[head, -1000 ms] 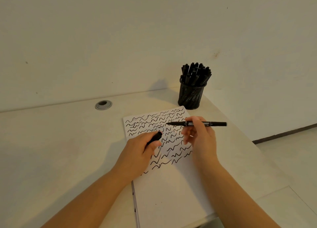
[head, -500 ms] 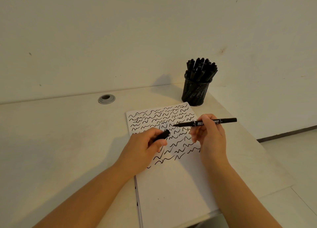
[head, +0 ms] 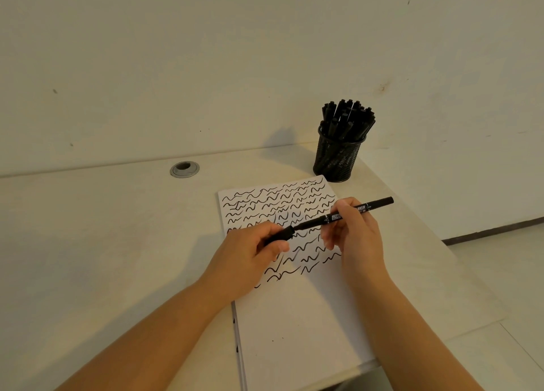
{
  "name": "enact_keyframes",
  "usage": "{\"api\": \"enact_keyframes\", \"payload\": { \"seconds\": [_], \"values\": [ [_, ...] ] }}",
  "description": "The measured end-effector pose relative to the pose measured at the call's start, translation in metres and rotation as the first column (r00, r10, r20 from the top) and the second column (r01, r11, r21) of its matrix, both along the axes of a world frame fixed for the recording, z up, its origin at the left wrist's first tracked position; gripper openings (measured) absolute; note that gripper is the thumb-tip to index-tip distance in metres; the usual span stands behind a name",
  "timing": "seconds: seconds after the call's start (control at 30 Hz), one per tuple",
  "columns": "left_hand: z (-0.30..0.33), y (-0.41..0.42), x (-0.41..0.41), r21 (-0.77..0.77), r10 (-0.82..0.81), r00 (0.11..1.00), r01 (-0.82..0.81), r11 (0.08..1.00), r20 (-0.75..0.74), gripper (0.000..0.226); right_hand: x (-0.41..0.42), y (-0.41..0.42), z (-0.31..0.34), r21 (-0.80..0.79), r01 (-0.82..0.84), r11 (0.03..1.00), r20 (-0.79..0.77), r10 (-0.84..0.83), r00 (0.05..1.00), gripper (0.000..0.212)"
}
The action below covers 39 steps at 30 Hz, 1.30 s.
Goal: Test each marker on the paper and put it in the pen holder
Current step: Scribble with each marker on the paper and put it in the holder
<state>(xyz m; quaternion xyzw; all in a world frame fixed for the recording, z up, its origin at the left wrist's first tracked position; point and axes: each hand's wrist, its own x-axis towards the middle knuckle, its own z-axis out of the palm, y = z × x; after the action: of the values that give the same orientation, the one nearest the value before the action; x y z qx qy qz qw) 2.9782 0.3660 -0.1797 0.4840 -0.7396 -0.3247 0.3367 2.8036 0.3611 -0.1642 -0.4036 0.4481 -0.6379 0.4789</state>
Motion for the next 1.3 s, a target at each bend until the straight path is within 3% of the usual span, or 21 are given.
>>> {"api": "enact_keyframes", "payload": {
  "seconds": [0.23,0.4,0.57,0.87,1.3],
  "values": [
    [0.001,0.001,-0.001,0.0,-0.008,1.0,0.008,1.0,-0.01,0.014,0.0,0.001,0.001,0.014,-0.015,1.0,-0.027,0.016,1.0,0.027],
    [0.003,0.002,-0.001,-0.01,-0.012,1.0,0.012,1.0,0.003,0.017,0.006,0.004,0.002,0.015,-0.101,0.995,-0.216,0.101,0.971,0.022],
    [0.005,0.004,-0.002,-0.054,-0.001,1.0,0.001,0.999,0.007,0.019,0.009,0.005,-0.001,-0.001,-0.169,0.986,-0.307,0.161,0.938,0.017],
    [0.01,0.008,-0.006,-0.131,0.061,0.998,-0.058,0.99,0.013,0.026,0.008,0.003,-0.004,-0.034,-0.246,0.969,-0.202,0.234,0.951,0.017],
    [0.013,0.006,-0.004,0.11,0.001,0.99,0.014,0.994,-0.139,0.033,0.009,0.003,-0.005,-0.068,-0.373,0.925,-0.192,0.355,0.915,0.023]
  ]
}}
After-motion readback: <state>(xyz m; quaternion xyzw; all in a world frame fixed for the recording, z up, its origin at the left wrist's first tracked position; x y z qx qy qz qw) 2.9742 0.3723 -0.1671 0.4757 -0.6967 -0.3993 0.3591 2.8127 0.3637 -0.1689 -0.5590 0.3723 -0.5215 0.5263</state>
